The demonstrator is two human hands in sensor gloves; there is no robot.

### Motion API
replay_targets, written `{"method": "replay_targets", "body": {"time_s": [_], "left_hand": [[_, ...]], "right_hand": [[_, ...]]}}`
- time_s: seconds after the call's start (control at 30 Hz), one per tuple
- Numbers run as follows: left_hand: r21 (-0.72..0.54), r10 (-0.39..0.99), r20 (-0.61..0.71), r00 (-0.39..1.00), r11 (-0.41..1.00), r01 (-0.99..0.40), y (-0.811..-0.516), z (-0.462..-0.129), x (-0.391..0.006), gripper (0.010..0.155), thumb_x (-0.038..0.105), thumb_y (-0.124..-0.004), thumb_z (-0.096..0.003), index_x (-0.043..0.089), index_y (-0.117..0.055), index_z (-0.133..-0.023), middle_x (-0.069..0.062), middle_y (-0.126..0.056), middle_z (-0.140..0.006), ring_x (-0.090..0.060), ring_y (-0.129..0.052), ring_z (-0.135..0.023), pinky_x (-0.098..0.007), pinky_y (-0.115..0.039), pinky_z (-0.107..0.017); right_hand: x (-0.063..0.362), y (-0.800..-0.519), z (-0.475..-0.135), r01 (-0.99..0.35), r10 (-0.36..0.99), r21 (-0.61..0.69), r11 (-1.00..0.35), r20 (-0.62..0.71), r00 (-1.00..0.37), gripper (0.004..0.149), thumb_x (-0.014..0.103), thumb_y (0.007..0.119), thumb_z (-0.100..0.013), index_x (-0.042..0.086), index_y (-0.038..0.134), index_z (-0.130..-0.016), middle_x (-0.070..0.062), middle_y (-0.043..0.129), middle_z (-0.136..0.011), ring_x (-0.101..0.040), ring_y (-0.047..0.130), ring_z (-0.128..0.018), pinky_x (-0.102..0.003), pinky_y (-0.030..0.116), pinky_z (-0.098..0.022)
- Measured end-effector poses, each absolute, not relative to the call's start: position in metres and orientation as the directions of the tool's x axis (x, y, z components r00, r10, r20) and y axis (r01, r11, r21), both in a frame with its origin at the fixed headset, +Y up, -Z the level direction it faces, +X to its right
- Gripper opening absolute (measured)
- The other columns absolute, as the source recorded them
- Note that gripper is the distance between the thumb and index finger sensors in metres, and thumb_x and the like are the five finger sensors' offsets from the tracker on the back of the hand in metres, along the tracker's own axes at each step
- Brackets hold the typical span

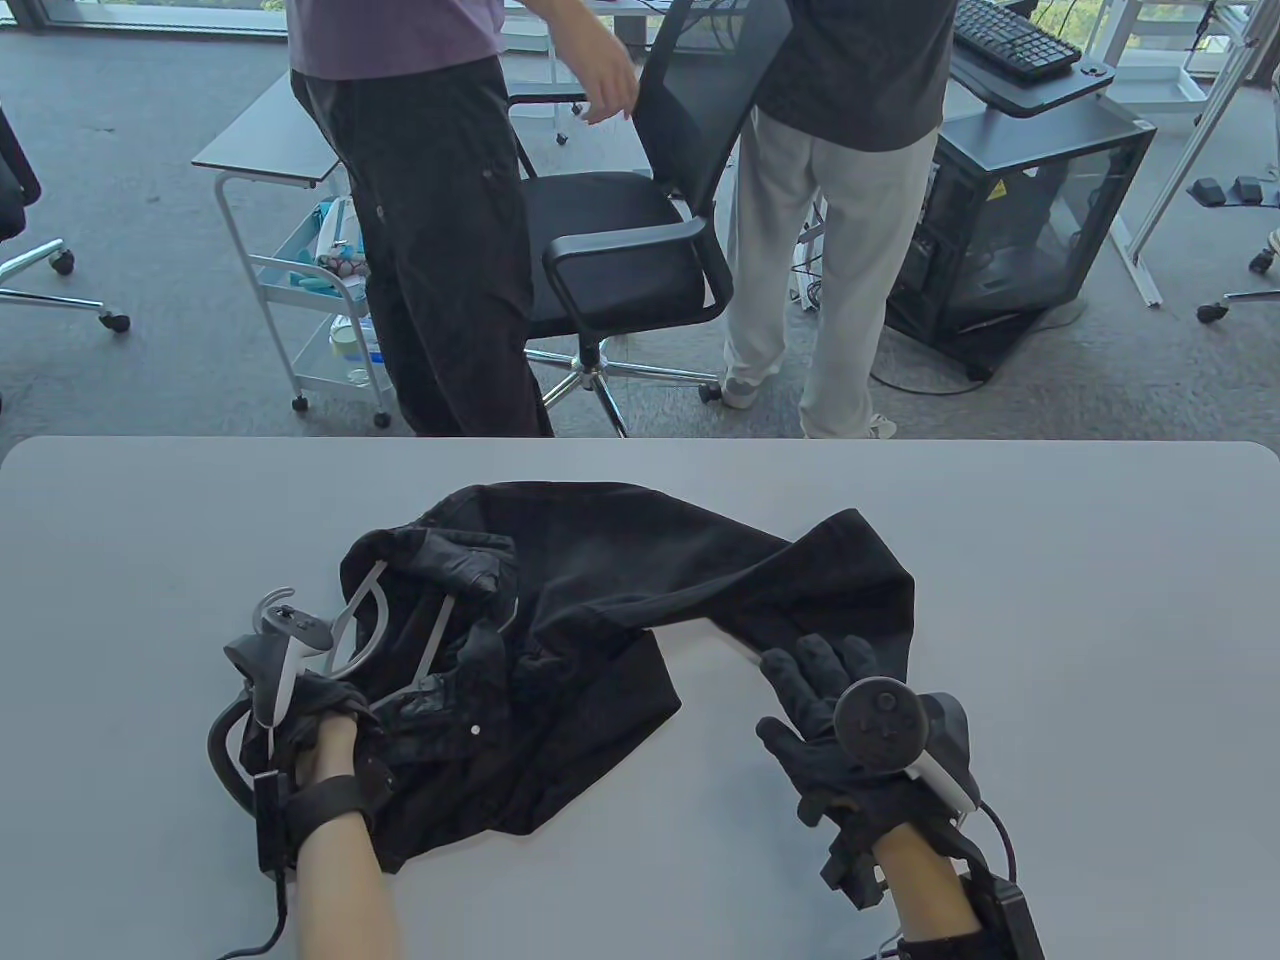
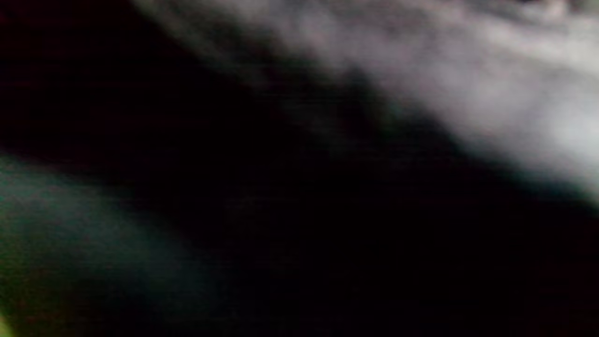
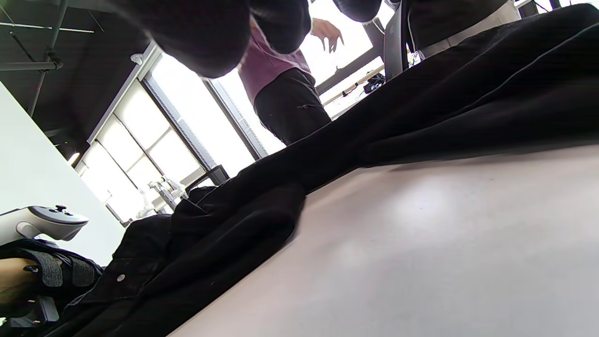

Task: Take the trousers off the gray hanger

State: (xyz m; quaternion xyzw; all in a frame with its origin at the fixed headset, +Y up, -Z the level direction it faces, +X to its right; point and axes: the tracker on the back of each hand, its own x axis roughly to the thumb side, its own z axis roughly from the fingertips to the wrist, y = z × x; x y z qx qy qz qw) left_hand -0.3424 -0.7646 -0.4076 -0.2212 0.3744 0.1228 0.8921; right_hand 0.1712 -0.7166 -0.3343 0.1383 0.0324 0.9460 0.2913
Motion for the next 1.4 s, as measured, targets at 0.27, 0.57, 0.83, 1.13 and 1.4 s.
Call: {"method": "replay_targets", "body": {"time_s": [0.27,0.57,0.83,1.13,1.4], "left_hand": [[-0.293,0.018,-0.625,0.781,0.922,-0.255,-0.759,-0.406,-0.335,0.051,0.035,-0.069,-0.0534,0.011,-0.065,-0.098,-0.012,-0.091,-0.076,-0.028,-0.099,-0.054,-0.049,-0.09,-0.043],[0.114,0.442,-0.449,0.777,0.89,-0.441,-0.706,-0.369,-0.323,0.044,0.036,-0.074,-0.0508,0.03,-0.068,-0.094,-0.004,-0.091,-0.08,-0.028,-0.104,-0.059,-0.046,-0.095,-0.046],[0.28,0.477,-0.057,0.877,0.851,-0.445,-0.656,-0.319,-0.279,0.043,0.043,-0.073,-0.0508,0.037,-0.071,-0.093,0.006,-0.091,-0.082,-0.024,-0.105,-0.063,-0.043,-0.096,-0.048],[0.319,0.282,0.331,0.901,0.865,-0.388,-0.631,-0.29,-0.222,0.041,0.052,-0.072,-0.0504,0.042,-0.074,-0.09,0.014,-0.093,-0.081,-0.017,-0.106,-0.063,-0.039,-0.095,-0.05],[0.123,0.269,0.558,0.785,0.909,-0.399,-0.658,-0.281,-0.155,0.043,0.058,-0.068,-0.0514,0.041,-0.071,-0.09,0.015,-0.094,-0.071,-0.01,-0.103,-0.049,-0.032,-0.094,-0.042]], "right_hand": [[0.178,-0.714,-0.334,-0.584,0.599,0.137,-0.8,0.233,-0.766,0.068,0.047,0.066,-0.055,0.02,0.044,-0.112,-0.016,0.027,-0.118,-0.059,0.013,-0.1,-0.08,0.027,-0.06],[0.179,-0.712,-0.333,-0.592,0.602,0.121,-0.797,0.247,-0.76,0.068,0.047,0.066,-0.055,0.019,0.043,-0.112,-0.016,0.028,-0.117,-0.059,0.013,-0.1,-0.08,0.028,-0.06],[0.176,-0.7,-0.326,-0.63,0.612,0.049,-0.775,0.306,-0.729,0.073,0.05,0.066,-0.055,0.019,0.034,-0.113,-0.016,0.026,-0.117,-0.06,0.013,-0.1,-0.08,0.029,-0.06],[0.169,-0.674,-0.296,-0.835,0.715,-0.1,-0.541,0.467,-0.519,0.093,0.063,0.067,-0.05,0.016,0.016,-0.111,-0.016,0.014,-0.117,-0.07,0.016,-0.096,-0.085,0.036,-0.054],[0.165,-0.669,-0.281,-0.846,0.737,-0.164,-0.508,0.426,-0.525,0.104,0.073,0.07,-0.042,0.014,0.02,-0.112,-0.016,0.017,-0.118,-0.081,0.012,-0.084,-0.088,0.036,-0.05]]}}
